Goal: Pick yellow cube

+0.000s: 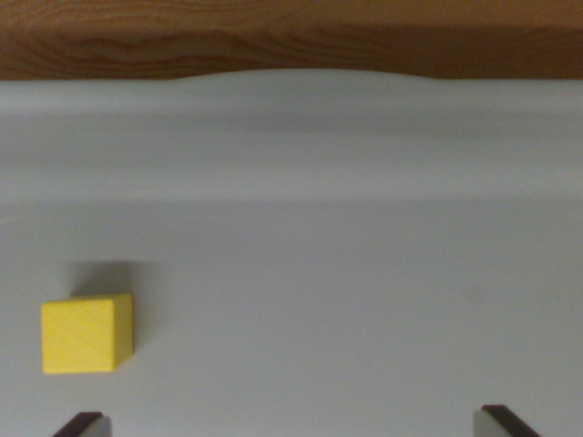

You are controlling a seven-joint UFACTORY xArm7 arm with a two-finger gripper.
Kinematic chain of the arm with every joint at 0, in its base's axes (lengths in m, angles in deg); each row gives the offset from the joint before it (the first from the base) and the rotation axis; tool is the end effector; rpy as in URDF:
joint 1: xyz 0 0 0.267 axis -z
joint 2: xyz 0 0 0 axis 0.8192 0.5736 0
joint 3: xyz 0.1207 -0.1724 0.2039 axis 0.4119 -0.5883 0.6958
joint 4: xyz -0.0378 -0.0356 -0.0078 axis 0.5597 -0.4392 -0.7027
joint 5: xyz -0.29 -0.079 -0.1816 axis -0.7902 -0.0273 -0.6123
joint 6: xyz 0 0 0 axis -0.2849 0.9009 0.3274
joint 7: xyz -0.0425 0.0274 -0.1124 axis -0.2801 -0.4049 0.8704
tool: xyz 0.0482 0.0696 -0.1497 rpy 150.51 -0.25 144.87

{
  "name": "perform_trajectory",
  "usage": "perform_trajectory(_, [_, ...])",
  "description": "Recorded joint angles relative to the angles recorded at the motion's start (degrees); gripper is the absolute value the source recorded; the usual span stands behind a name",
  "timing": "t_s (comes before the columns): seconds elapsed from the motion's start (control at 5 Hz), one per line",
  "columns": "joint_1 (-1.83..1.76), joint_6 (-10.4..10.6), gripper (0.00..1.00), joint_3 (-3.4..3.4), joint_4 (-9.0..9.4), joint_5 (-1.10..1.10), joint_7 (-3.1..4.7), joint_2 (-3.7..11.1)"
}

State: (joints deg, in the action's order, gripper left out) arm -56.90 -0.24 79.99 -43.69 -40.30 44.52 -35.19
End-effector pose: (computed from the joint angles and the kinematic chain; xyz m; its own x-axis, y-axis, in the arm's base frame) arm 0.5459 0.0276 0.2705 0.9986 0.0008 0.0520 -0.0004 -0.9997 0.0244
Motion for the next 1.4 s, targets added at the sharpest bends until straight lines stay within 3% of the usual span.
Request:
perform_trajectory(0.2, [-0.78, 2.66, 0.0, 0.62, 0.88, -0.26, -1.12, 2.38])
perform_trajectory(0.4, [-0.78, 2.66, 0.0, 0.62, 0.88, -0.26, -1.12, 2.38])
perform_trajectory(0.6, [-1.57, 5.37, 0.0, 1.24, 1.77, -0.52, -2.27, 4.8])
perform_trajectory(0.8, [-1.57, 5.37, 0.0, 1.24, 1.77, -0.52, -2.27, 4.8])
perform_trajectory(1.0, [-2.37, 8.09, 0.0, 1.87, 2.66, -0.78, -3.41, 7.23])
perform_trajectory(1.2, [-2.37, 8.09, 0.0, 1.87, 2.66, -0.78, -3.41, 7.23])
perform_trajectory(1.4, [-3.15, 10.75, 0.0, 2.49, 3.54, -1.04, -4.54, 9.61])
